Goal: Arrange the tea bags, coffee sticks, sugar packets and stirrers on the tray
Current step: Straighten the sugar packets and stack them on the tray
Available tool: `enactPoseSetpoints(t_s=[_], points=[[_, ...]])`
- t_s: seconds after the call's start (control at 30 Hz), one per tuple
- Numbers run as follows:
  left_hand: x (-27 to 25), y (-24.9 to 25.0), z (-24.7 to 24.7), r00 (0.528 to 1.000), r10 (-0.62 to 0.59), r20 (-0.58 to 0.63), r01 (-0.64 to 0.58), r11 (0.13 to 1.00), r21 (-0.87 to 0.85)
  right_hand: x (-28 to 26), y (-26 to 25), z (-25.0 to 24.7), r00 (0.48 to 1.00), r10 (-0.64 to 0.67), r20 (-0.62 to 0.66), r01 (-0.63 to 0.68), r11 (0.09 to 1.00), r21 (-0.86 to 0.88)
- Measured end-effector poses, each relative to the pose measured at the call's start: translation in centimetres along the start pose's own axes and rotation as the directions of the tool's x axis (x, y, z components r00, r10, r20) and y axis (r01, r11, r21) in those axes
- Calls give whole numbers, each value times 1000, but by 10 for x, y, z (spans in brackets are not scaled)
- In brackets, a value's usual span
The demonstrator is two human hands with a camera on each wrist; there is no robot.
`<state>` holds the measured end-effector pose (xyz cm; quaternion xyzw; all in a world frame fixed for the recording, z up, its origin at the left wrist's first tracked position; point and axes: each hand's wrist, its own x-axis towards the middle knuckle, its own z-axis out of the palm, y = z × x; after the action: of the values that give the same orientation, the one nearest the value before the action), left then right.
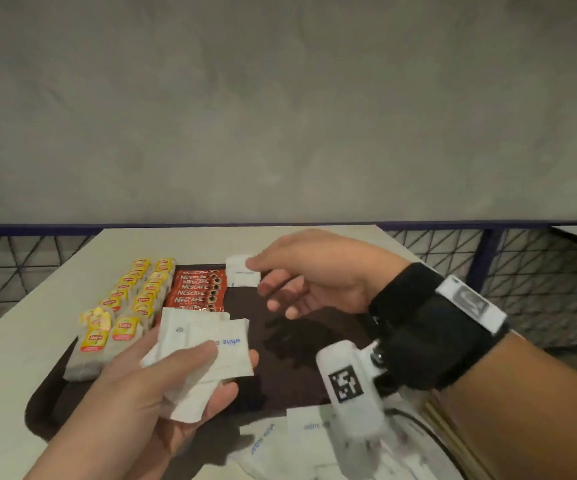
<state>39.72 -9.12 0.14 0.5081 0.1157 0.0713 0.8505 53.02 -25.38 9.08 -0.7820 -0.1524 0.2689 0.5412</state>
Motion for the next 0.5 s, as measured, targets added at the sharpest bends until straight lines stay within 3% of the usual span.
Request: enactPoseSetpoints(t_s=[0.13,0.33,0.5], points=[[-21,2,20,997,11,81,-15,999,52,-56,38,22,999,-9,45,7,999,35],[-22,-9,17,997,0,77,-13,986,167,-70,72,40,998,-62,11,60,989,135],[-23,-7,18,992,-81,93,81,997,14,-72,80,32,989,-96,-109,116,974,196]])
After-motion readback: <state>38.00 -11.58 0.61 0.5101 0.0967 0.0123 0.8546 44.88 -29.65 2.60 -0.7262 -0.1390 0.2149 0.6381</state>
